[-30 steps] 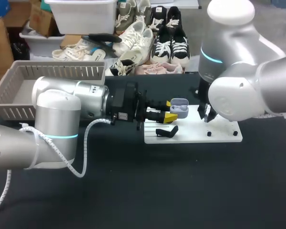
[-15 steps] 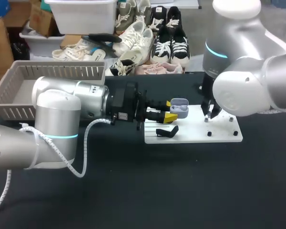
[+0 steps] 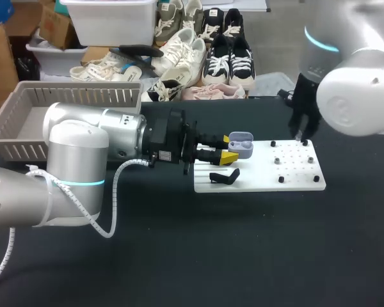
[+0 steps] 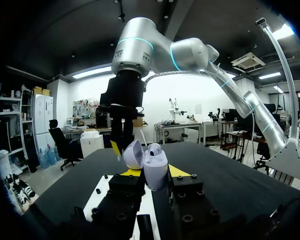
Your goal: Pick up each earbud case from the left stands, insert the matching earbuds, close the lid, and place the case in the box.
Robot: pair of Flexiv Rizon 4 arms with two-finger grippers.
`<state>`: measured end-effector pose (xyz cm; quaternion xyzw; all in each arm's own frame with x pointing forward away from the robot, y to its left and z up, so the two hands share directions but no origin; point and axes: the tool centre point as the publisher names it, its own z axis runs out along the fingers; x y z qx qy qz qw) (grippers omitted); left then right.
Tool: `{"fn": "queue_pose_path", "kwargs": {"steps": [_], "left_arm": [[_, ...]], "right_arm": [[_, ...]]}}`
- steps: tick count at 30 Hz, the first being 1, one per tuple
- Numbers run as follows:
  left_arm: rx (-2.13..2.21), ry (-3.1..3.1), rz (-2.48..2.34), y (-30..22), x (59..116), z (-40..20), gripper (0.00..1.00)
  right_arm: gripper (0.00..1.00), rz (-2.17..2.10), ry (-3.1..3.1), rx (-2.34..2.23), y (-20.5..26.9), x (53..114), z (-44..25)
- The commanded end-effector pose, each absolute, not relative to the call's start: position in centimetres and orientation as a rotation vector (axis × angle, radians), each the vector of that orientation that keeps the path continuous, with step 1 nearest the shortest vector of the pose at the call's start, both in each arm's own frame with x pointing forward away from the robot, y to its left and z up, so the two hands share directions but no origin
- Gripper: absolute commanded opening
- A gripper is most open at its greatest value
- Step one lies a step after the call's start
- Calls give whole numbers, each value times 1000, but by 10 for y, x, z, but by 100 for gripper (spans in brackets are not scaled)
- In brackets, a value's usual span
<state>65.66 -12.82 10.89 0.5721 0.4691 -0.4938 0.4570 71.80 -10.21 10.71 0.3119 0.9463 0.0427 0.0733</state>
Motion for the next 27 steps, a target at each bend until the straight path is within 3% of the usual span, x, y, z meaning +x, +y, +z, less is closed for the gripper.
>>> {"fn": "queue_pose_path", "kwargs": {"steps": [1,12,19,27], "left_arm": [[1412,1154,-1219,-128,658,108,0],[1412,1154,-1219,-128,658,108,0],[1412,1154,-1219,-128,658,108,0],[1412,1154,-1219,-128,658,108,0]], "right_arm": [[0,206,2843,858,-114,686,148],[0,235,2926,467,-102,641,223],[0,185,3014,151,-96,618,220],[0,185,3014,151,-96,618,220]]}}
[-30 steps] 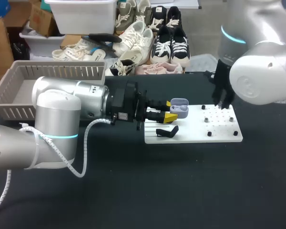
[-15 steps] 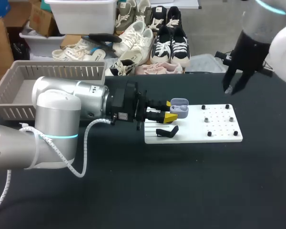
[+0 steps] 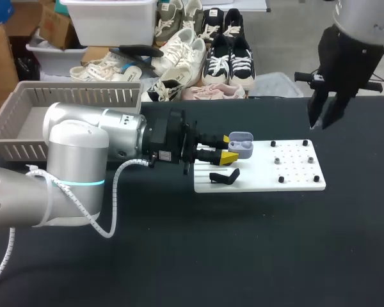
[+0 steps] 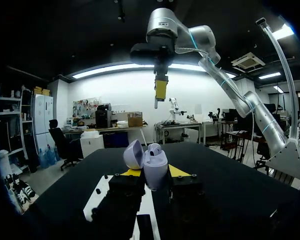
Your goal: Pick up each earbud case from the left stands, insert the matching earbuds, close the lid, and place the case in the box.
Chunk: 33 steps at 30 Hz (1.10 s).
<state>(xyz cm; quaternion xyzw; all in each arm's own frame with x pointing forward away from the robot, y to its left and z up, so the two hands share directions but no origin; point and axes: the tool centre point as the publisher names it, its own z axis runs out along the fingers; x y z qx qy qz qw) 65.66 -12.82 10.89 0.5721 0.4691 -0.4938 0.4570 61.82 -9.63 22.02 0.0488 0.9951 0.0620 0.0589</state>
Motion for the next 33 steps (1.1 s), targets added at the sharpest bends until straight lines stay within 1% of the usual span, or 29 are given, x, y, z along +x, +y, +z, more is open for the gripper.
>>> {"fn": "queue_pose_path", "kwargs": {"steps": [1,12,16,24,33], "left_arm": [[1412,1154,-1219,-128,658,108,0],[1412,1154,-1219,-128,658,108,0],[1412,1154,-1219,-128,658,108,0],[1412,1154,-1219,-128,658,108,0],[1412,1154,-1219,-128,658,108,0]], "right_arm": [[0,185,3014,151,-96,618,220],[0,185,3014,151,-96,618,220],[0,189,2954,-2,-79,620,240],[0,159,2931,-335,-36,618,253],[0,92,2974,-494,1,619,252]]}}
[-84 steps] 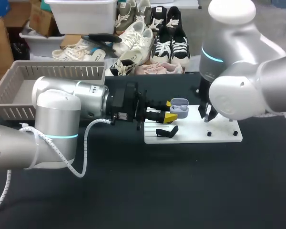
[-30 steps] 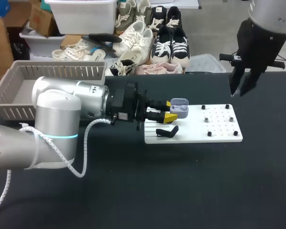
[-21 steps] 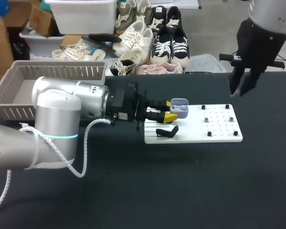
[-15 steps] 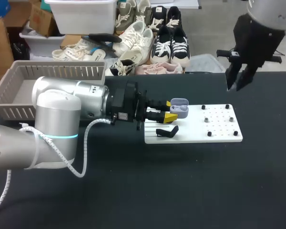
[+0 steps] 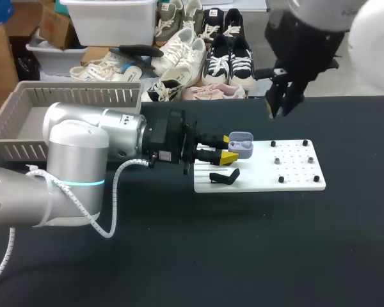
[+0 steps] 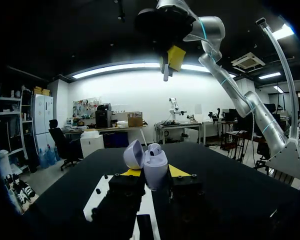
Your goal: Pick up each earbud case from the left stands, insert the matching earbuds, close the lid, and place the case in the box.
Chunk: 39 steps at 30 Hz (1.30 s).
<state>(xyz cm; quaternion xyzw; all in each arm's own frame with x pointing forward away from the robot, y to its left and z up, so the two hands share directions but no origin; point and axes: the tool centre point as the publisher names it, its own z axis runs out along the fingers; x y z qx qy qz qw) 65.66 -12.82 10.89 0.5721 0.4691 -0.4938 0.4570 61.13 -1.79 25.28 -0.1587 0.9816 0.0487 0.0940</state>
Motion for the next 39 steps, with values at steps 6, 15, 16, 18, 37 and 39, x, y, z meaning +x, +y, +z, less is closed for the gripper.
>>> {"fn": "queue_pose_path", "kwargs": {"steps": [6,15,16,18,37,39], "left_arm": [[1412,1154,-1219,-128,658,108,0],[1412,1154,-1219,-128,658,108,0],[1412,1154,-1219,-128,658,108,0],[1412,1154,-1219,-128,658,108,0],[1412,1154,-1219,-128,658,108,0],[1412,1154,-1219,-128,658,108,0]], "right_arm": [[0,53,3021,-508,18,619,242],[0,31,3067,-471,26,622,223],[0,31,3070,-469,26,623,221],[0,28,3075,-467,29,622,219],[0,44,3078,-361,48,631,197],[0,38,3078,-343,48,632,194]]}}
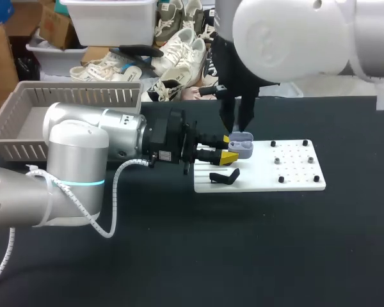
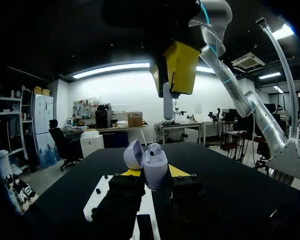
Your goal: Pick up each earbud case from the left stands, insert the matching earbuds, close the lid, and place the case in the box.
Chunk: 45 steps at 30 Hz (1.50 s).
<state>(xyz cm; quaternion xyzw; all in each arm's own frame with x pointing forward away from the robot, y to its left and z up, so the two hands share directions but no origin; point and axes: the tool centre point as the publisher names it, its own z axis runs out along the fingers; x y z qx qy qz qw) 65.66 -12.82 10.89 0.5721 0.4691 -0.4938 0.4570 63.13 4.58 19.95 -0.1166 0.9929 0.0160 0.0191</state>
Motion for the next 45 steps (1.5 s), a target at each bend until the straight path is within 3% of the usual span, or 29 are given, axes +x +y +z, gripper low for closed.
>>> {"fn": "queue_pose_path", "kwargs": {"steps": [1,45], "left_arm": [[1412,1154,-1219,-128,658,108,0],[1412,1154,-1219,-128,658,108,0]], "right_arm": [[0,38,3079,-336,47,633,193],[0,91,3067,-278,42,637,176]]}}
